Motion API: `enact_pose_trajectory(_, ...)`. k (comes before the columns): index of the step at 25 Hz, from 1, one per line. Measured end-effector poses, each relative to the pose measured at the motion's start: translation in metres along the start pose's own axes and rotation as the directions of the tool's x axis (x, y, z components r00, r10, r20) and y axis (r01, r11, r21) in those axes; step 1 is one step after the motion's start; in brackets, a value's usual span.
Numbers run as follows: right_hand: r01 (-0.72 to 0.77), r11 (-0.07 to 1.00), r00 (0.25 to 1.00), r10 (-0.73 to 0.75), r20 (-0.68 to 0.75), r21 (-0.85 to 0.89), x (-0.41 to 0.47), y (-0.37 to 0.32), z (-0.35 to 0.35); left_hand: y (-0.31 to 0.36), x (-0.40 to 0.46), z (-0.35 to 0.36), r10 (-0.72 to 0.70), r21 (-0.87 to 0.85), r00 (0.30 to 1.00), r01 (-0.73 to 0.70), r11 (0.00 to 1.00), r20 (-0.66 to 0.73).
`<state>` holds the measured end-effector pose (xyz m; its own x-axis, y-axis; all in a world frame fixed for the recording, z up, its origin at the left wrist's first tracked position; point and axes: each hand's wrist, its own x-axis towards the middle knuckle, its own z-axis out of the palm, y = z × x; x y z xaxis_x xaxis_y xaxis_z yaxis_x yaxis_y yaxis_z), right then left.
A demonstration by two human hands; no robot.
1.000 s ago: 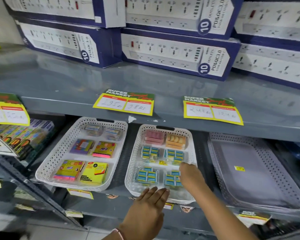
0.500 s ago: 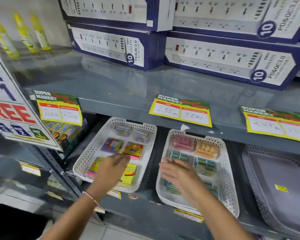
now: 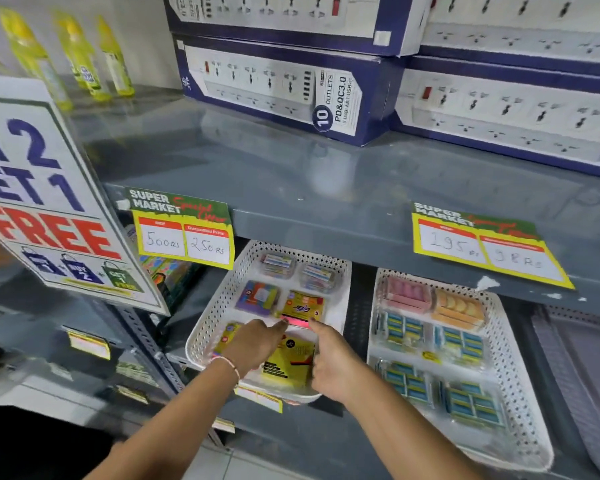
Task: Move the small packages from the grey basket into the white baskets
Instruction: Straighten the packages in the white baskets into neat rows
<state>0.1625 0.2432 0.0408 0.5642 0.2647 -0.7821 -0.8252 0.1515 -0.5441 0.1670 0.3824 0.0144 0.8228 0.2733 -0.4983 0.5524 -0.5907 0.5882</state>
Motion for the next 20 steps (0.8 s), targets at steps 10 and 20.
enact_pose_trajectory(10,-0.001,1.000,0.997,-0.001,-0.079,-0.018,0.005,0.004,0.005,0.003,0.005,-0.003,0.082,0.100,0.997,-0.082,0.992,0.001)
enact_pose_trajectory(20,0.230,0.965,0.932,-0.256,-0.258,-0.124,0.066,-0.017,0.002,0.039,0.054,-0.002,0.017,-0.367,0.997,-0.044,0.929,-0.074)
